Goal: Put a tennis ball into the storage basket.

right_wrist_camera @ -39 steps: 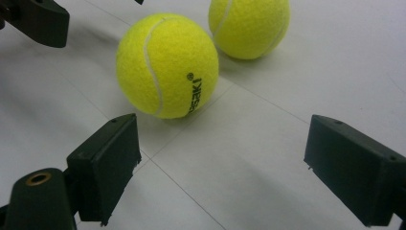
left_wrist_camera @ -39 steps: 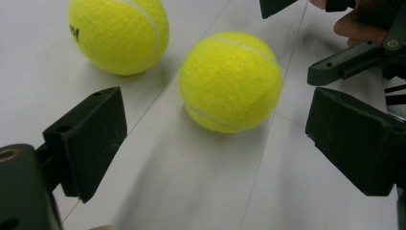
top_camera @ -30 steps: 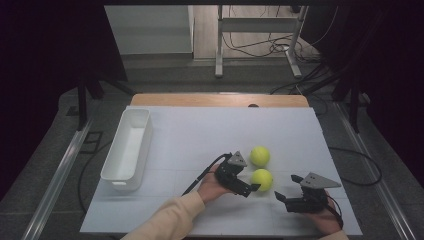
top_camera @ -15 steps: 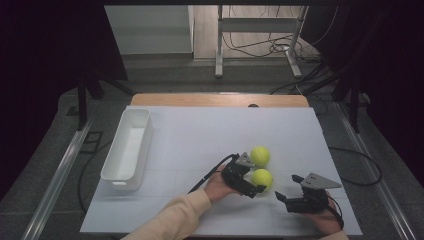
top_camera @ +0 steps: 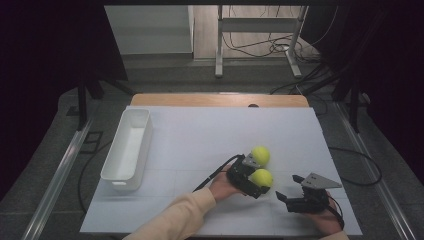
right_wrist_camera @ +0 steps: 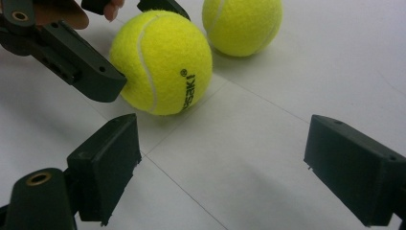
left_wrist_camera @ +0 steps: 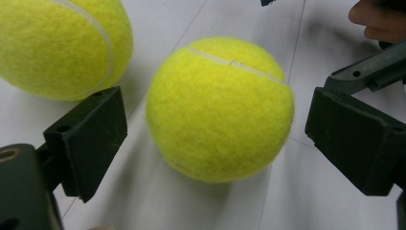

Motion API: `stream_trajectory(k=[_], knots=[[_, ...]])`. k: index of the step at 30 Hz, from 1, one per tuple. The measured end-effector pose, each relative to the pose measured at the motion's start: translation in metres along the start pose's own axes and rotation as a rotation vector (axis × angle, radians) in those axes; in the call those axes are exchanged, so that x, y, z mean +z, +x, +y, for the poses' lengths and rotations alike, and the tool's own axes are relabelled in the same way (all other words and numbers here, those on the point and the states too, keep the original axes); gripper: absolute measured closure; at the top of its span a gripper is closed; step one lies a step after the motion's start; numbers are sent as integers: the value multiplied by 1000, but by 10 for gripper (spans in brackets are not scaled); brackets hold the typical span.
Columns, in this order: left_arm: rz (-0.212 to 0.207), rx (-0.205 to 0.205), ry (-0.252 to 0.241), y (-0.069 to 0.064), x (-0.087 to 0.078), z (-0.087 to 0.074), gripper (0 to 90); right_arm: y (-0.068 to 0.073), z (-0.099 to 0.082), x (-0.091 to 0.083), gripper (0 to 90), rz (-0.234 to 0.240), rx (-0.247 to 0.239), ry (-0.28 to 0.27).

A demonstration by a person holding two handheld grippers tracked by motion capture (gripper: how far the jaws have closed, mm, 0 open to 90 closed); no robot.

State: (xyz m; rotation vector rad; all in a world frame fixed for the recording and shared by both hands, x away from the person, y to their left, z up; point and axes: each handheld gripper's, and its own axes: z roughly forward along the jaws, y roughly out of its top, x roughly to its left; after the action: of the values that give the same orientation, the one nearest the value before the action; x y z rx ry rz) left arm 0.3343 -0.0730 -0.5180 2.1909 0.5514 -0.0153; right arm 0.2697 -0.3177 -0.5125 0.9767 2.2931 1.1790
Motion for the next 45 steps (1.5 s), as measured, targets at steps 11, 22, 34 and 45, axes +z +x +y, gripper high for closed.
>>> stream_trajectory(k=[11, 22, 34, 45], knots=[[7, 26, 15, -2, 4, 3, 252, 0, 0, -1, 127, -6, -1, -7], [15, 20, 7, -5, -3, 3, 262, 0, 0, -1, 129, -9, -1, -6], [8, 14, 1, -6, -16, -3, 262, 0, 0, -1, 129, -10, -3, -6], [17, 5, -14, -7, -33, -5, 262, 1, 0, -1, 130, -14, -6, -8]])
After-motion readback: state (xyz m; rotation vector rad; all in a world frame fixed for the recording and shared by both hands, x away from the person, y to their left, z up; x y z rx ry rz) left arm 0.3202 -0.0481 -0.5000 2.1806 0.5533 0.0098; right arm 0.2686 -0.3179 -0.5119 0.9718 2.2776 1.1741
